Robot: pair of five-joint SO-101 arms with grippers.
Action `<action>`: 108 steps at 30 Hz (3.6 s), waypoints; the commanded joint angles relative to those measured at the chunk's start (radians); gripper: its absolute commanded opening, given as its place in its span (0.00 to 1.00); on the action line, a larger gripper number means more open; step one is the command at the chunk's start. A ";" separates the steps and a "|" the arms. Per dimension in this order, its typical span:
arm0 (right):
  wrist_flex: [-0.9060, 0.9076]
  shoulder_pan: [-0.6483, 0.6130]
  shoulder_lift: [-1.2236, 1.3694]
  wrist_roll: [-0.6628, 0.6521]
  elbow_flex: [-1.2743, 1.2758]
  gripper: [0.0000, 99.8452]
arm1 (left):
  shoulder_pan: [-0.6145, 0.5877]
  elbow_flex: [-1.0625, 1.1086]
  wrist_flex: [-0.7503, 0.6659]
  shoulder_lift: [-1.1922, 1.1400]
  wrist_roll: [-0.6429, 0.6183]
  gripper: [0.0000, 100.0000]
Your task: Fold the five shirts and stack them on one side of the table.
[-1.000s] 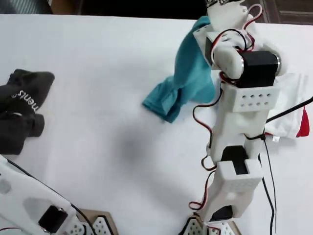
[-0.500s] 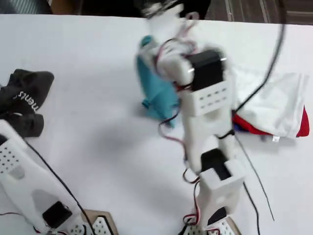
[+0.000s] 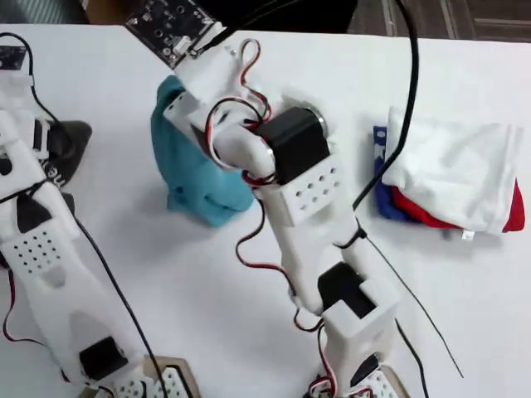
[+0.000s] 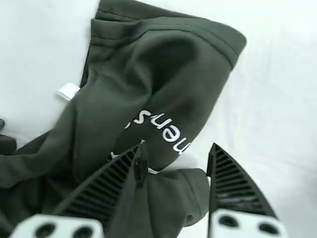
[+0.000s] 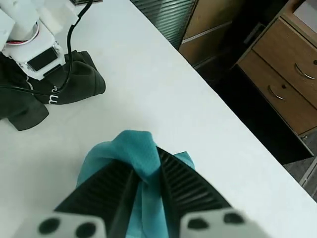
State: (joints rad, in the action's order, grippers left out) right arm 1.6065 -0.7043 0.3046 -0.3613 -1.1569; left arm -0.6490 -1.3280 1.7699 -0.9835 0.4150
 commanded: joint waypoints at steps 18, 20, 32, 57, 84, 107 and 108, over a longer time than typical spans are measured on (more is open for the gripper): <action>-0.036 0.430 0.464 0.029 0.095 0.02 | 0.207 0.090 0.018 0.074 -0.003 0.21; -0.036 0.447 0.472 0.029 0.095 0.02 | 0.232 0.091 0.020 0.074 -0.003 0.21; 0.068 0.424 0.358 -0.020 0.095 0.31 | 0.331 0.417 0.018 0.281 0.002 0.21; 0.064 0.575 -0.303 -0.028 0.720 0.29 | 0.537 1.632 -0.523 1.020 0.057 0.21; -0.343 0.595 -0.771 -0.063 1.636 0.29 | 0.433 1.244 -0.456 0.902 0.055 0.02; -0.438 0.628 -0.774 -0.055 1.754 0.29 | 0.605 0.556 -0.097 0.873 0.052 0.02; -0.438 0.641 -0.774 -0.055 1.754 0.29 | 0.628 0.575 -0.097 0.865 0.052 0.02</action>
State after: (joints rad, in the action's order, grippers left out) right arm 1.1830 -0.0951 -0.4258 -0.4196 0.5999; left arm -0.0721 -0.7725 1.6671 -0.1135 0.4641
